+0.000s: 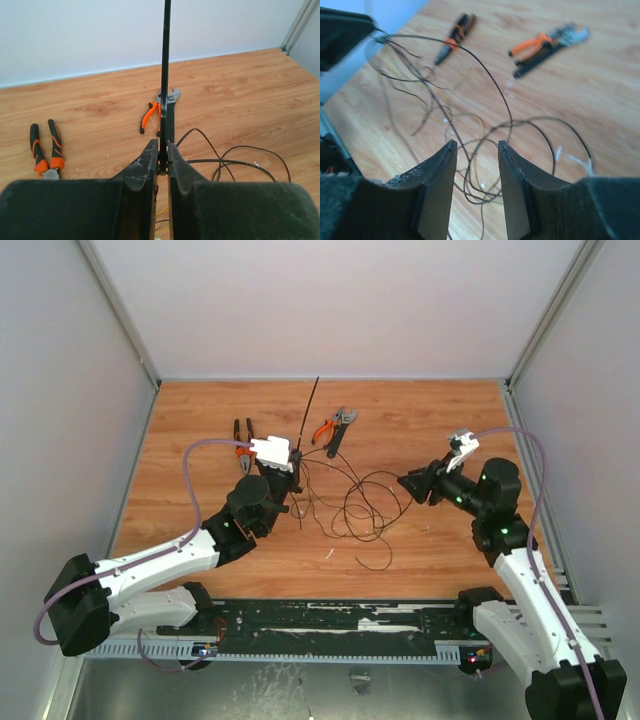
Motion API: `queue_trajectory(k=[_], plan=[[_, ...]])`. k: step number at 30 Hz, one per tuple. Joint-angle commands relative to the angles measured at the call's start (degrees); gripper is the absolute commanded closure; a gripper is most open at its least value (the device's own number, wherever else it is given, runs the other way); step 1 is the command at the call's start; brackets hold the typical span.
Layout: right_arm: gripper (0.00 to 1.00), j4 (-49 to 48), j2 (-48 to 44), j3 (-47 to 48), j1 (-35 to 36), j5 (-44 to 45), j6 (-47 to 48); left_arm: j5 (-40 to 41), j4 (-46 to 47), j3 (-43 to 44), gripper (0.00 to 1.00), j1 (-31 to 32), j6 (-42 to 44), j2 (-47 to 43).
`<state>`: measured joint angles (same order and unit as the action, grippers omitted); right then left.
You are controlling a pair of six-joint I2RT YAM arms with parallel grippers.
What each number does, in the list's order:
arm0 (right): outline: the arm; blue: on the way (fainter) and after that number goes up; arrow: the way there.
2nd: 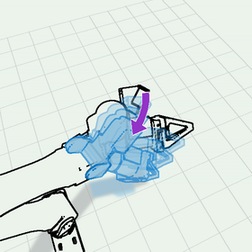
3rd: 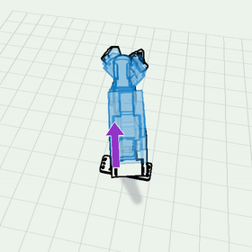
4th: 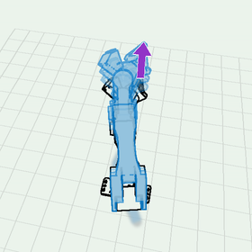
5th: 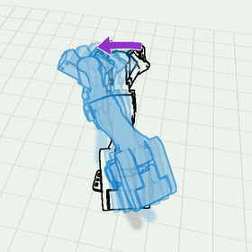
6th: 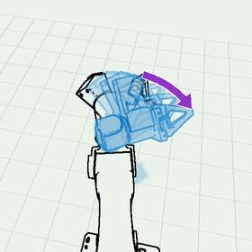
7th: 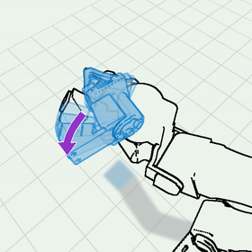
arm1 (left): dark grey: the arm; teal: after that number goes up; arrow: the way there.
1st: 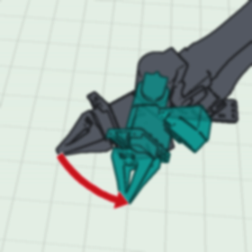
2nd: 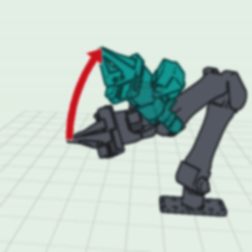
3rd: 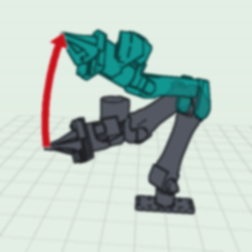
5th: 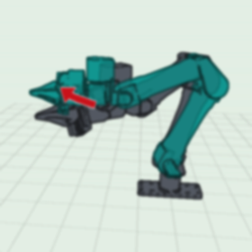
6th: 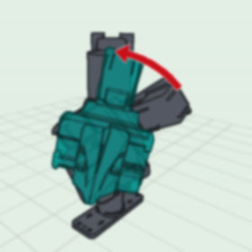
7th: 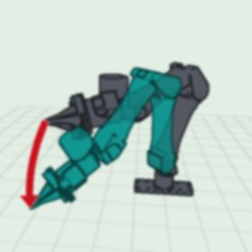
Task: Zip-tie the wires
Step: Adjust the cable at the center of the board.
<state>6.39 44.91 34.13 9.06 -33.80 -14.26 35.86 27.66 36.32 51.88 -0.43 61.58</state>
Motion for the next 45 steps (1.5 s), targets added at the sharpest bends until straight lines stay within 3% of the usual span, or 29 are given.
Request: queue_trajectory(k=[1, 6, 9, 13, 18, 22, 31, 37, 45], plan=[[0.62, -13.9, -3.1, -1.6, 0.9, -11.6, -6.0, -0.6, 1.3, 0.4, 1.0, -0.4, -0.6, -1.1], [0.66, -24.5, -1.0, -4.1, 9.6, -14.8, -10.1, -0.7, 1.3, 0.5, 1.0, -0.4, -0.7, -1.0], [0.63, -25.2, 3.0, -3.9, 20.1, -11.4, -7.0, -0.8, 1.2, 0.6, 1.0, -0.4, -0.5, -0.9], [0.65, -27.1, 8.3, -3.4, 26.6, -1.2, -5.3, -0.8, 1.0, 0.7, 1.0, -0.4, -0.8, -0.9], [0.78, -32.6, 15.0, -2.3, 27.8, 1.5, -2.8, -0.9, 0.6, 0.6, 1.0, -0.4, -0.9, -1.2], [0.81, -33.9, 21.6, -0.5, 28.6, 2.4, -0.7, -1.0, 0.5, 0.3, 1.0, -0.4, -1.4, -1.7], [0.63, -47.6, 34.2, 0.3, 31.0, 6.5, -1.0, -1.7, -0.2, 0.4, 1.0, -0.4, -2.6, -2.4], [0.6, -53.8, 38.7, 0.3, 32.4, 9.7, -1.2, -1.9, -0.6, 0.5, 1.0, -0.3, -2.9, -2.5], [0.6, -53.0, 41.5, 1.5, 32.9, 14.0, 0.9, -2.2, -0.7, 0.8, 1.0, -0.2, -2.9, -2.3]])
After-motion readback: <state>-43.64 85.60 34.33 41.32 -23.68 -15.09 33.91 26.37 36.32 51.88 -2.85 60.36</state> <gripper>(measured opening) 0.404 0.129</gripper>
